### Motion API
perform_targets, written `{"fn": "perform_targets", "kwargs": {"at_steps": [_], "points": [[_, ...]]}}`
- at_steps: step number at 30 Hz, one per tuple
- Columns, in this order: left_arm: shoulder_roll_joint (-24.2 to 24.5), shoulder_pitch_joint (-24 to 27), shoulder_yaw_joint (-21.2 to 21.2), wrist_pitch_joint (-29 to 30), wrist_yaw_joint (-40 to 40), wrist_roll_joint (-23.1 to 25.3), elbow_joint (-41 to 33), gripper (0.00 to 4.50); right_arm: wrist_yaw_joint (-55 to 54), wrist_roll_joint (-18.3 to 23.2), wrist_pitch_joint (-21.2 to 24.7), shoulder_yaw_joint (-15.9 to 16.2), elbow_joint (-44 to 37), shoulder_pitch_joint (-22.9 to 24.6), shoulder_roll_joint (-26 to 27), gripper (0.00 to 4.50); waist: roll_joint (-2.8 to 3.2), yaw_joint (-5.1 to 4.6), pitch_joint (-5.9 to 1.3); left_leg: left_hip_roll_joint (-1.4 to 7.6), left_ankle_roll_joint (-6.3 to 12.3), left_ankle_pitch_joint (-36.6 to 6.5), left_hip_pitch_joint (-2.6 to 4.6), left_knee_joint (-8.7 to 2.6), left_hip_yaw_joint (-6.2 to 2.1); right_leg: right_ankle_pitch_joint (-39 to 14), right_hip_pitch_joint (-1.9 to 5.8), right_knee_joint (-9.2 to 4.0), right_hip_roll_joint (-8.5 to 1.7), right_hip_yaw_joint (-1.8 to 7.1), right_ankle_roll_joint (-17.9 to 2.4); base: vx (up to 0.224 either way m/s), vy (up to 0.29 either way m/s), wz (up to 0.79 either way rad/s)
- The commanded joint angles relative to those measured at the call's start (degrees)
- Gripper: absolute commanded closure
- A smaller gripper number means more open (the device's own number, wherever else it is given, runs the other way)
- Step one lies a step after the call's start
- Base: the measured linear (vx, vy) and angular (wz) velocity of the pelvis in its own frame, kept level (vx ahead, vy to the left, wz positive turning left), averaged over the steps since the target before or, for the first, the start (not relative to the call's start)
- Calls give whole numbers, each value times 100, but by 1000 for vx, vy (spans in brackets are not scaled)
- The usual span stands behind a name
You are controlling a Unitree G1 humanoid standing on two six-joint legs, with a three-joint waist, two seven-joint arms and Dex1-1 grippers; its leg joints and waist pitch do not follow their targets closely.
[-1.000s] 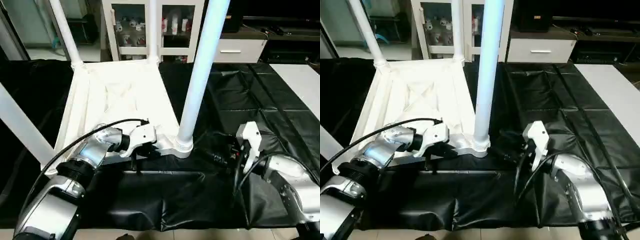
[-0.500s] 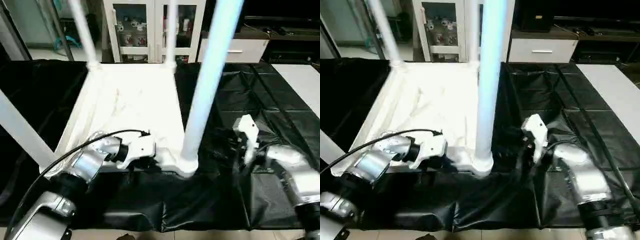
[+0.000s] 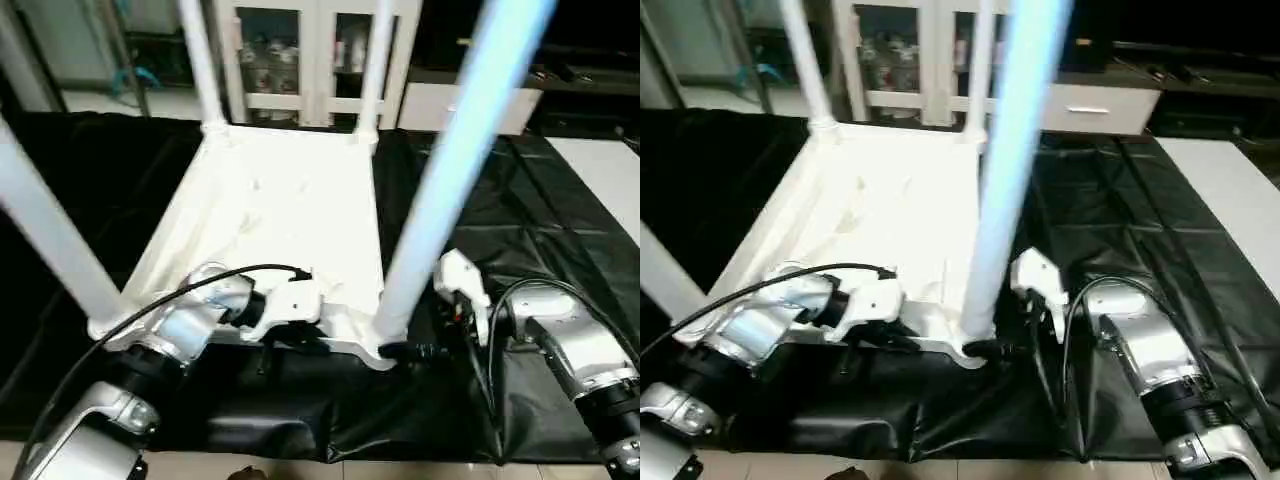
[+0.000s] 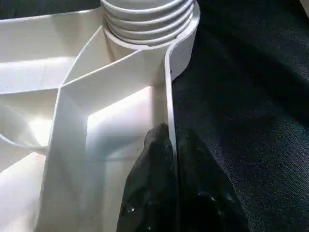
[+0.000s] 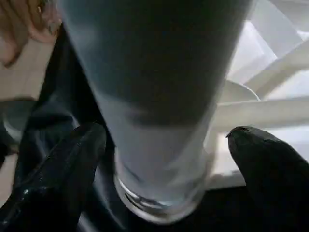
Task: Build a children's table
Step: Rotate leg to tighten
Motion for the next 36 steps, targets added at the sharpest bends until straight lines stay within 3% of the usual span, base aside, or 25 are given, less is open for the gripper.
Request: {"fn": "perform_targets", "kwargs": {"at_steps": [1, 2, 4, 10, 11, 14, 18, 26, 33, 34, 36], "points": [[-43, 151, -222, 64, 53, 123, 309, 450, -20, -105, -158, -48, 144, -85, -41, 1, -90, -44, -250, 290, 97, -1578, 92, -487, -142, -1672, 130, -449, -348, 199, -1098, 0, 0, 0], [-48, 154, -217, 78, 53, 114, 303, 450, -45, -125, -191, -39, 167, -92, -17, 1, -66, -43, -252, 284, 86, -1587, 89, -486, -140, -1567, 134, -449, -343, 202, -1113, 0, 0, 0], [-53, 155, -226, 103, 46, 112, 283, 450, -127, -217, -332, 11, 247, -122, 70, 1, -90, -26, -249, 279, 106, -1601, 79, -478, -137, -1543, 146, -444, -353, 204, -1128, 0, 0, 0], [-58, 130, -271, 93, 33, 134, 298, 450, -158, -278, -440, 79, 418, -200, 200, 1, -52, -31, -248, 290, 38, -1722, 91, -501, -154, -1661, 140, -455, -339, 197, -1122, 0, 0, 0], [-52, 114, -284, 75, 27, 136, 321, 450, -114, -266, -435, 90, 490, -235, 230, 29, -16, -33, -256, 292, 20, -1746, 101, -499, -154, -1581, 136, -449, -338, 198, -1148, 0, 0, 0], [-46, 85, -303, 40, 19, 143, 380, 450, -69, -304, -454, 114, 644, -298, 283, 42, -42, -35, -254, 284, 36, -1748, 90, -493, -146, -1414, 151, -433, -325, 196, -1219, 0, 0, 0], [-65, 59, -307, 30, 61, 161, 436, 450, 10, -368, -504, 160, 784, -338, 325, 76, -66, -25, -242, 290, 42, -1821, 96, -502, -150, -1691, 143, -459, -349, 199, -1179, 0, 0, 0], [-38, 20, -291, 22, 97, 178, 495, 450, 104, -494, -661, 253, 1048, -498, 347, 149, -56, -47, -220, 297, -15, -2013, 102, -530, -169, -2081, 122, -504, -361, 207, -1056, 0, 0, 0], [-50, -26, -309, 2, 108, 192, 576, 450, -27, -423, -833, 96, 1288, -520, 450, 175, -17, -71, -217, 295, -65, -2172, 112, -544, -177, -2091, 114, -514, -353, 202, -1097, 0, 0, 0], [-46, -28, -304, 6, 119, 191, 595, 450, -141, -344, -859, 2, 1330, -477, 520, 176, 18, -80, -215, 301, -85, -2242, 121, -549, -185, -2160, 105, -522, -365, 207, -1091, 0, 0, 0], [-58, -39, -275, 21, 155, 178, 631, 450, -412, -265, -854, -152, 1394, -437, 630, 176, 11, -107, -208, 297, -105, -2323, 118, -555, -186, -2215, 101, -533, -359, 204, -1085, 0, 0, 0]]}}
